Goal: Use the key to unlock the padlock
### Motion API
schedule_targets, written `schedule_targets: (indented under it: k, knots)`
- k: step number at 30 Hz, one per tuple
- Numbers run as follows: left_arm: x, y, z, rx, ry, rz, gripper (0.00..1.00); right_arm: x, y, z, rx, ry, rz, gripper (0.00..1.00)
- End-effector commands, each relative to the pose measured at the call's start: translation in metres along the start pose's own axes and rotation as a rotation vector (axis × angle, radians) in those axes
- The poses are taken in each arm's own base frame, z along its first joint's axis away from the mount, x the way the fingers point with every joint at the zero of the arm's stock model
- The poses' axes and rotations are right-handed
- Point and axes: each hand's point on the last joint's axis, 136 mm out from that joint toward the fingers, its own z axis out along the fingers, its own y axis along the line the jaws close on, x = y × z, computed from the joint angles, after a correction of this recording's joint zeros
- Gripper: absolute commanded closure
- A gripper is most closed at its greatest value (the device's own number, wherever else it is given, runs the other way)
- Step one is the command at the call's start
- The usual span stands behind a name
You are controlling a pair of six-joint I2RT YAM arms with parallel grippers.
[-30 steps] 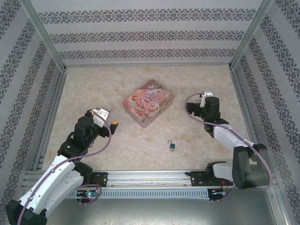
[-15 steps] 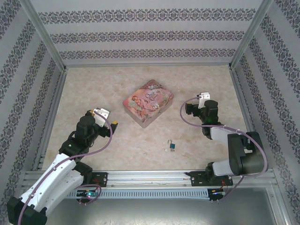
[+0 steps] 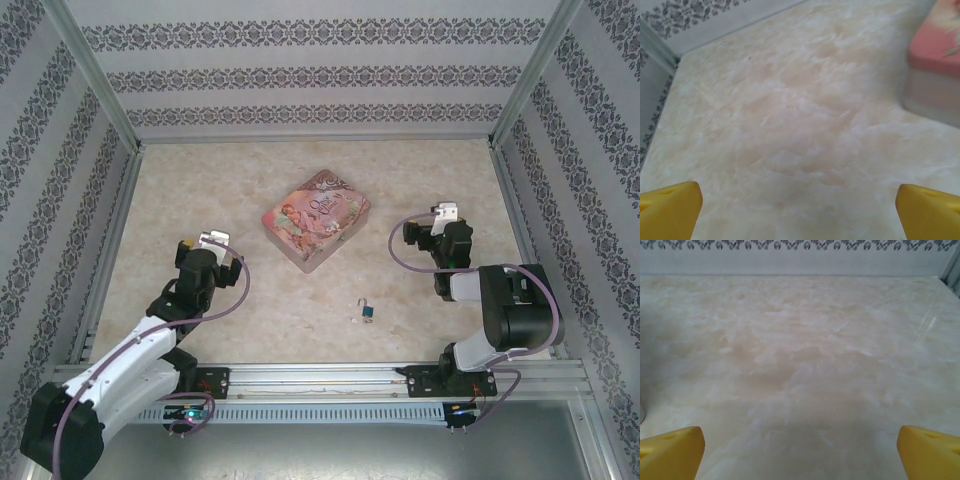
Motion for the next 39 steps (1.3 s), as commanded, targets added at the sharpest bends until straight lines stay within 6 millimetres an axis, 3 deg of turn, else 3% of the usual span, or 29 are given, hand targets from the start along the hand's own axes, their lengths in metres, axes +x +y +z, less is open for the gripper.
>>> schedule_targets:
  k: [1, 7, 11, 21, 24, 31, 39]
  knots:
    - [-0.019, 0.023, 0.007, -0.128, -0.106, -0.055, 0.01, -0.015, -0.002, 0.002, 0.003, -0.048, 0.024, 0.02]
    - [-0.001, 0.046, 0.024, -0.202, -0.097, -0.136, 0.01, -0.015, -0.002, 0.002, 0.005, -0.048, 0.024, 0.02]
    - [0.009, 0.050, 0.039, -0.196, -0.070, -0.158, 0.01, -0.016, -0.002, 0.002, 0.004, -0.049, 0.024, 0.02]
    - [-0.015, 0.052, 0.072, -0.105, -0.218, -0.199, 0.01, -0.015, -0.002, 0.002, 0.004, -0.047, 0.024, 0.02]
    - [-0.012, 0.053, 0.081, -0.089, -0.164, -0.205, 0.01, -0.014, -0.002, 0.002, 0.004, -0.046, 0.023, 0.02]
    - [-0.011, 0.056, 0.078, -0.058, -0.185, -0.234, 0.01, -0.015, -0.002, 0.002, 0.004, -0.047, 0.023, 0.02]
    - [-0.019, 0.044, 0.075, 0.022, -0.257, -0.316, 0.01, -0.015, -0.002, 0.002, 0.003, -0.048, 0.023, 0.01]
